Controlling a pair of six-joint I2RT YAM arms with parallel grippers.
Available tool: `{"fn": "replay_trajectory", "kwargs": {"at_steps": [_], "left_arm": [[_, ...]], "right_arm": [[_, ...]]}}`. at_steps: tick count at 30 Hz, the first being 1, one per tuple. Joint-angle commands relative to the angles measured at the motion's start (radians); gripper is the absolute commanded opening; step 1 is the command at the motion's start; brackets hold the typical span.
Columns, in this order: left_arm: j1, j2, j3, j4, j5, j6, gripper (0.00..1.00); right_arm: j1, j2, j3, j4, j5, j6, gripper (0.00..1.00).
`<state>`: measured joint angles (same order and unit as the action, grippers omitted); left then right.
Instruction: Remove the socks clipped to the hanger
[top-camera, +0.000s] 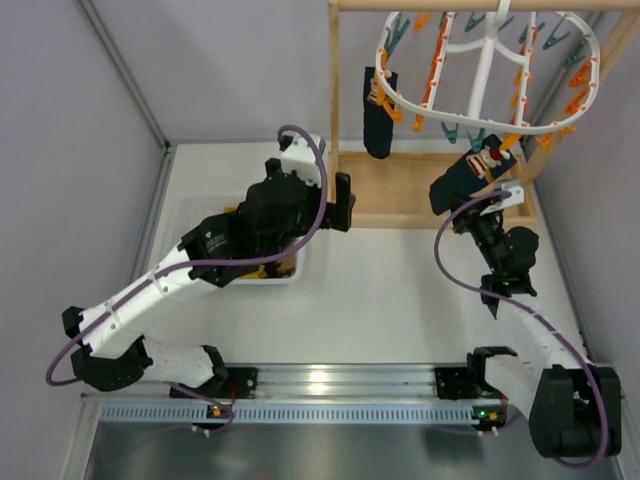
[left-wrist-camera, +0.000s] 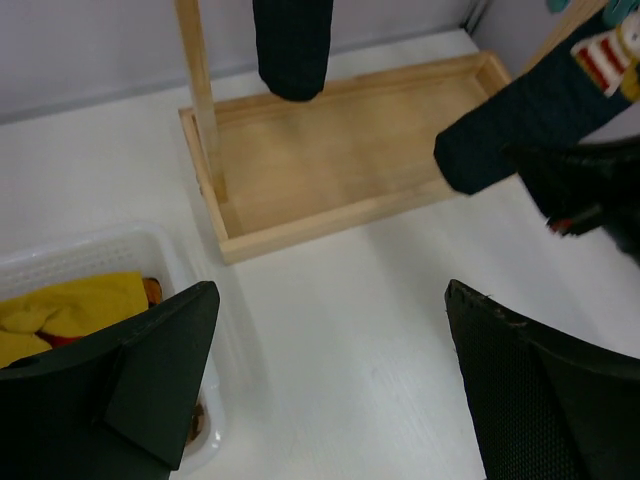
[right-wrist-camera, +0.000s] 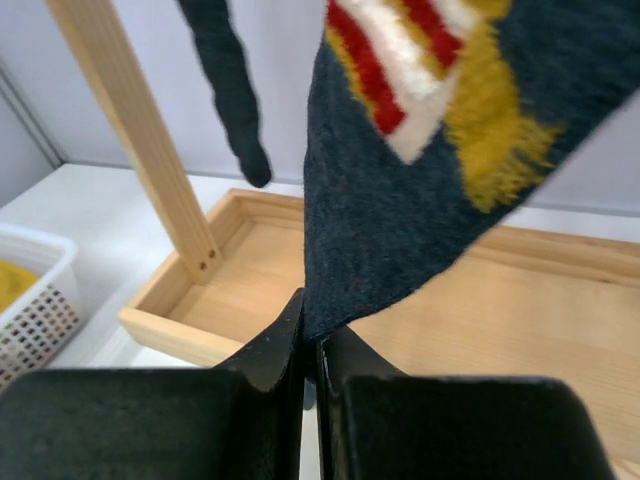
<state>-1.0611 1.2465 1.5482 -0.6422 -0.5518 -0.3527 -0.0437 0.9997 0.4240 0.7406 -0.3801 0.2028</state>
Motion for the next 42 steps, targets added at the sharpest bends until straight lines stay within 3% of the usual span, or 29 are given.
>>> {"fn": "replay_trajectory", "kwargs": {"at_steps": [1,5,13,21,30,34,36,39,42], "left_arm": [[0.001,0.074,0.151,0.03,-0.085,-0.003,0.98],[0.0,0.232,0.364,0.029,-0.053,0.084,0.98],[-0.037,0.577,0.826,0.03,0.111,0.256,0.98],[-0.053,0.711,0.986,0.033,0.179,0.302,0.98],[-0.053,0.688,0.945,0.038,0.083,0.328,0.98],[-0.037,0.642,0.876,0.036,0.091,0.307,0.98],[-0.007,0.624,0.857,0.036,0.131,0.273,0.98],[0.064,0.604,0.825,0.038,0.313,0.204,0.98],[0.149,0.6,0.823,0.041,0.603,0.164,0.98]], "right_arm": [[0.17,-0.105,-0.01,0.023,0.173,-0.031,0.0],[0.321,-0.16,0.018,-0.072,0.349,-0.085,0.0],[0.557,-0.113,0.143,-0.248,0.529,-0.232,0.0],[0.689,-0.055,0.225,-0.323,0.615,-0.327,0.0],[0.705,-0.047,0.184,-0.268,0.598,-0.304,0.0],[0.592,-0.13,0.102,-0.235,0.462,-0.209,0.0],[0.486,-0.154,0.084,-0.221,0.263,-0.16,0.0],[0.348,-0.176,0.093,-0.242,0.023,-0.129,0.0],[0.234,-0.19,0.12,-0.279,-0.216,-0.109,0.0]]}}
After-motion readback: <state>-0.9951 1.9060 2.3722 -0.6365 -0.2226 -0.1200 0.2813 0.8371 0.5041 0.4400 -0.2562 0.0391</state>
